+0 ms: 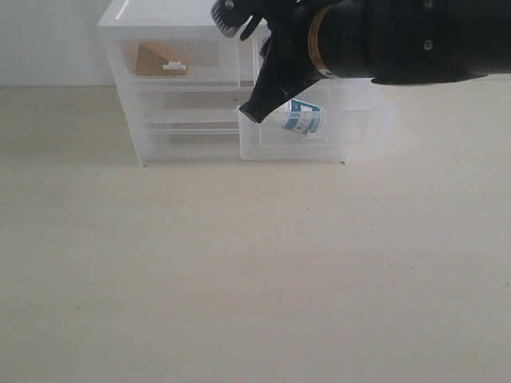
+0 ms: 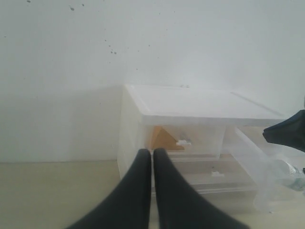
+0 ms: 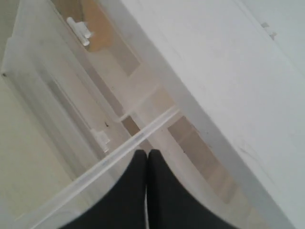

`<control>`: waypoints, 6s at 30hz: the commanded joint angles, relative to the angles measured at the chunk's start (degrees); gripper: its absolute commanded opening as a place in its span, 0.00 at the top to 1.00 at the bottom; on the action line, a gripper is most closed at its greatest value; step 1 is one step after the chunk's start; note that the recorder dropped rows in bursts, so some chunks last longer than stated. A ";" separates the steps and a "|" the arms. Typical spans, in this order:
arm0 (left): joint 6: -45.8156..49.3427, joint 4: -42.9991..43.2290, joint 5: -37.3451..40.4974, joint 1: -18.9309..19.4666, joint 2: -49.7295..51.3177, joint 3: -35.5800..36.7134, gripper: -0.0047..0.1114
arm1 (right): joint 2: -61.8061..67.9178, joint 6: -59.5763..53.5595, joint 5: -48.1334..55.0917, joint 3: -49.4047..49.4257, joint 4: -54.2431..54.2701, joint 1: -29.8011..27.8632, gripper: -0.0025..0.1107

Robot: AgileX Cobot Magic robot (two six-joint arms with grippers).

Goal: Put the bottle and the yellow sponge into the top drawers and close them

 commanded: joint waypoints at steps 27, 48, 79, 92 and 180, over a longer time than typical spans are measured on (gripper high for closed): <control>0.26 0.00 -0.39 0.22 -0.23 0.24 0.93 | -2.12 -19.67 20.45 3.60 11.52 8.23 0.98; 0.02 0.00 -0.55 0.22 -0.23 0.24 0.93 | 12.83 5.31 12.13 -12.77 12.38 -7.53 0.98; 0.25 0.00 -0.57 0.22 -0.23 0.24 0.93 | -64.67 -57.40 -12.40 62.49 94.72 -7.18 0.98; 0.25 0.00 -0.43 0.22 -0.23 0.24 0.93 | -83.72 -54.77 -8.53 66.46 94.72 -20.63 0.98; 88.22 -77.38 17.99 8.10 -14.37 11.71 0.93 | -94.82 -37.04 4.77 66.46 81.80 -27.03 0.98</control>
